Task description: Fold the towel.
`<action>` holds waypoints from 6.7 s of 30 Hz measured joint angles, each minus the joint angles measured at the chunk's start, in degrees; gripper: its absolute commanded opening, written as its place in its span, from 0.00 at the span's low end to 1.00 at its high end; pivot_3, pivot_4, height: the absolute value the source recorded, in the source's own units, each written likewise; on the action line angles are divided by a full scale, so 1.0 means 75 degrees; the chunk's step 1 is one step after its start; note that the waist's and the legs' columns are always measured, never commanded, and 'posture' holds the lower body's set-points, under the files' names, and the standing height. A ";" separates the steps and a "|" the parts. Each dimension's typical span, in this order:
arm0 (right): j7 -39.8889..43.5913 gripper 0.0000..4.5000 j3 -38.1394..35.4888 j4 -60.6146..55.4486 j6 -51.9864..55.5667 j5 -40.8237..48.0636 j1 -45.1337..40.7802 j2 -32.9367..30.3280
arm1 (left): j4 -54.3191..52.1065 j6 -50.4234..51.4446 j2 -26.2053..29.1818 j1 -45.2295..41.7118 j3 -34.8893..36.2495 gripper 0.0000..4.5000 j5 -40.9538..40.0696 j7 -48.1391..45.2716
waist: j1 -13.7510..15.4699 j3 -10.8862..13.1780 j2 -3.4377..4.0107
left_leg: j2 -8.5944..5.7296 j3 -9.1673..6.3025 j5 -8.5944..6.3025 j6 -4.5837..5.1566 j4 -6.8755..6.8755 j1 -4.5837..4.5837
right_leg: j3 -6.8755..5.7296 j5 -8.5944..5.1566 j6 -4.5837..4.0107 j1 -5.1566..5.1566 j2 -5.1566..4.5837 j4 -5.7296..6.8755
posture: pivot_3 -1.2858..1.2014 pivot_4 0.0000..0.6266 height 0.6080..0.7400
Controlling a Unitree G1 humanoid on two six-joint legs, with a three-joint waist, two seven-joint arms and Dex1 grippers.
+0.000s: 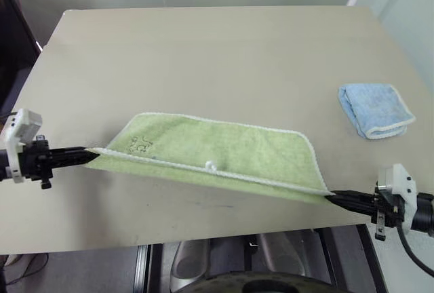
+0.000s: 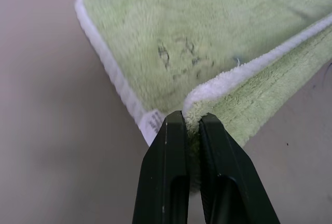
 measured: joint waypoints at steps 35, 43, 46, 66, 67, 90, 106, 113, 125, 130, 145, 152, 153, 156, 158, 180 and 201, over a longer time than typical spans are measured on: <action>-0.1113 0.00 0.1537 0.2893 -0.0278 -0.0836 -0.3529 0.0702 | 0.4105 -0.2327 -0.2280 -0.4166 -0.0880 0.08 0.1777 0.0990 | 0.0046 -0.0001 0.0000 | -0.0001 0.0008 0.0072 0.0109 -0.0011 0.0002 | -0.0005 0.0051 -0.0060 0.0011 -0.0002 -0.0004 | 0.52 0.24 0.72; -0.1073 0.00 0.1585 0.3055 -0.0363 -0.0843 -0.3862 0.0701 | 0.4113 -0.2328 -0.2338 -0.4194 -0.0855 0.08 0.1774 0.1025 | 0.0045 -0.0001 0.0000 | -0.0001 0.0008 0.0073 0.0108 -0.0011 0.0002 | -0.0005 0.0051 -0.0059 0.0011 -0.0002 -0.0004 | 0.52 0.24 0.72; -0.1032 0.00 0.1607 0.3089 -0.0388 -0.0843 -0.3947 0.0701 | 0.4113 -0.2332 -0.2339 -0.4194 -0.0760 0.08 0.1771 0.1057 | 0.0045 -0.0001 0.0000 | -0.0001 0.0008 0.0074 0.0109 -0.0011 0.0003 | -0.0005 0.0051 -0.0059 0.0011 -0.0002 -0.0004 | 0.52 0.24 0.72; -0.0737 0.00 0.1662 0.3605 -0.0611 -0.1032 -0.4543 0.0665 | 0.4089 -0.2345 -0.2343 -0.4111 -0.0451 0.08 0.1740 0.1190 | 0.0046 -0.0001 0.0000 | 0.0000 0.0008 0.0075 0.0109 -0.0011 0.0003 | -0.0005 0.0051 -0.0060 0.0011 -0.0003 -0.0004 | 0.52 0.24 0.72; -0.0733 0.00 0.1663 0.3605 -0.0613 -0.1046 -0.4544 0.0665 | 0.4089 -0.2346 -0.2344 -0.4111 -0.0451 0.08 0.1740 0.1190 | 0.0046 -0.0001 0.0000 | 0.0000 0.0008 0.0075 0.0109 -0.0011 0.0003 | -0.0005 0.0051 -0.0060 0.0011 -0.0002 -0.0004 | 0.52 0.24 0.72; -0.0722 0.00 0.1727 0.3607 -0.0676 -0.1137 -0.4474 0.0737 | 0.4087 -0.2366 -0.2558 -0.4111 -0.0441 0.08 0.1742 0.1279 | 0.0045 -0.0001 0.0000 | 0.0000 0.0008 0.0075 0.0109 -0.0011 0.0003 | -0.0005 0.0052 -0.0060 0.0011 -0.0003 -0.0004 | 0.52 0.24 0.72; -0.0818 0.00 0.1813 0.3592 -0.0701 -0.1148 -0.4461 0.0873 | 0.3990 -0.2366 -0.2619 -0.4108 -0.0442 0.08 0.1754 0.1314 | 0.0043 -0.0001 0.0000 | 0.0000 0.0009 0.0075 0.0110 -0.0011 0.0003 | -0.0005 0.0052 -0.0060 0.0011 -0.0003 -0.0004 | 0.52 0.24 0.72; -0.0980 0.00 0.1924 0.3598 -0.0489 -0.1228 -0.4482 0.0878 | 0.3999 -0.2464 -0.2663 -0.4122 -0.0451 0.08 0.1825 0.1330 | 0.0043 -0.0001 0.0000 | -0.0001 0.0009 0.0076 0.0110 -0.0011 0.0003 | -0.0005 0.0052 -0.0059 0.0012 -0.0003 -0.0004 | 0.52 0.24 0.72; -0.0877 0.67 0.1924 0.3599 0.0156 -0.0911 -0.4583 0.0866 | 0.3997 -0.2132 -0.2690 -0.4122 -0.0642 0.80 0.1926 0.1023 | 0.0044 -0.0001 0.0000 | 0.0000 0.0010 0.0076 0.0109 -0.0011 0.0004 | -0.0005 0.0052 -0.0059 0.0012 -0.0003 -0.0004 | 0.52 0.24 0.72; -0.0878 0.99 0.1923 0.3599 0.0133 -0.0910 -0.4655 0.0869 | 0.3997 -0.2161 -0.2663 -0.4121 -0.0629 1.00 0.1924 0.1103 | 0.0046 -0.0001 0.0000 | 0.0000 0.0009 0.0076 0.0109 -0.0011 0.0003 | -0.0005 0.0052 -0.0059 0.0012 -0.0003 -0.0004 | 0.52 0.24 0.72; -0.1856 0.99 0.0870 0.2216 0.1168 0.0465 -0.4209 0.1359 | 0.3358 -0.2347 -0.2585 -0.4187 -0.0433 1.00 0.1691 0.1194 | 0.0053 0.0000 -0.0001 | 0.0000 0.0005 0.0080 0.0105 -0.0012 -0.0005 | -0.0011 0.0050 -0.0059 0.0006 0.0002 -0.0004 | 0.52 0.24 0.72; -0.3748 0.99 0.0215 0.0286 0.3355 0.3088 -0.3857 0.1749 | 0.0753 -0.1467 -0.2736 -0.3375 -0.0364 1.00 0.0909 0.0909 | 0.0049 -0.0001 -0.0002 | -0.0005 0.0015 0.0078 0.0116 -0.0015 0.0019 | -0.0002 0.0001 0.0021 0.0041 -0.0002 -0.0018 | 0.52 0.24 0.72; -0.4090 0.99 0.0169 0.0217 0.3612 0.3465 -0.3690 0.1896 | 0.0429 -0.1362 -0.2760 -0.3111 -0.0403 1.00 0.0874 0.0906 | 0.0047 -0.0001 -0.0002 | -0.0005 0.0015 0.0078 0.0116 -0.0016 0.0018 | -0.0002 -0.0009 0.0036 0.0038 -0.0002 -0.0018 | 0.52 0.24 0.72; -0.5195 0.99 0.0144 0.0051 0.4264 0.4896 -0.3080 0.2209 | -0.0718 -0.0851 -0.2881 -0.2296 -0.0493 1.00 0.0605 0.0891 | 0.0047 0.0001 -0.0001 | -0.0005 0.0014 0.0078 0.0115 -0.0018 0.0008 | -0.0002 -0.0014 0.0041 0.0027 -0.0002 -0.0015 | 0.52 0.24 0.72; -0.5960 0.99 0.0165 -0.0157 0.4484 0.5895 -0.2706 0.2281 | -0.1482 -0.0429 -0.2945 -0.1960 -0.0499 1.00 0.0336 0.0948 | 0.0051 0.0001 -0.0001 | -0.0005 0.0012 0.0075 0.0113 -0.0017 0.0012 | -0.0002 -0.0015 0.0042 0.0032 -0.0002 -0.0014 | 0.52 0.24 0.72; -0.9784 0.99 0.0994 0.0517 0.3096 1.0434 -0.0535 0.1892 | -0.3105 -0.0239 -0.3910 -0.0713 -0.1467 1.00 0.0052 0.1394 | 0.0069 -0.0003 -0.0002 | -0.0005 -0.0009 0.0025 0.0102 -0.0020 0.0002 | 0.0002 -0.0042 0.0060 0.0033 -0.0001 -0.0035 | 0.52 0.24 0.72; -1.0010 0.99 0.0971 0.0994 0.3109 1.0713 -0.0617 0.2566 | -0.3224 -0.1190 -0.4176 -0.0469 -0.1876 1.00 0.0431 0.1826 | 0.0023 -0.0017 -0.0018 | -0.0005 -0.0007 0.0008 0.0121 -0.0019 0.0026 | 0.0003 -0.0043 0.0067 0.0075 -0.0001 -0.0070 | 0.52 0.24 0.72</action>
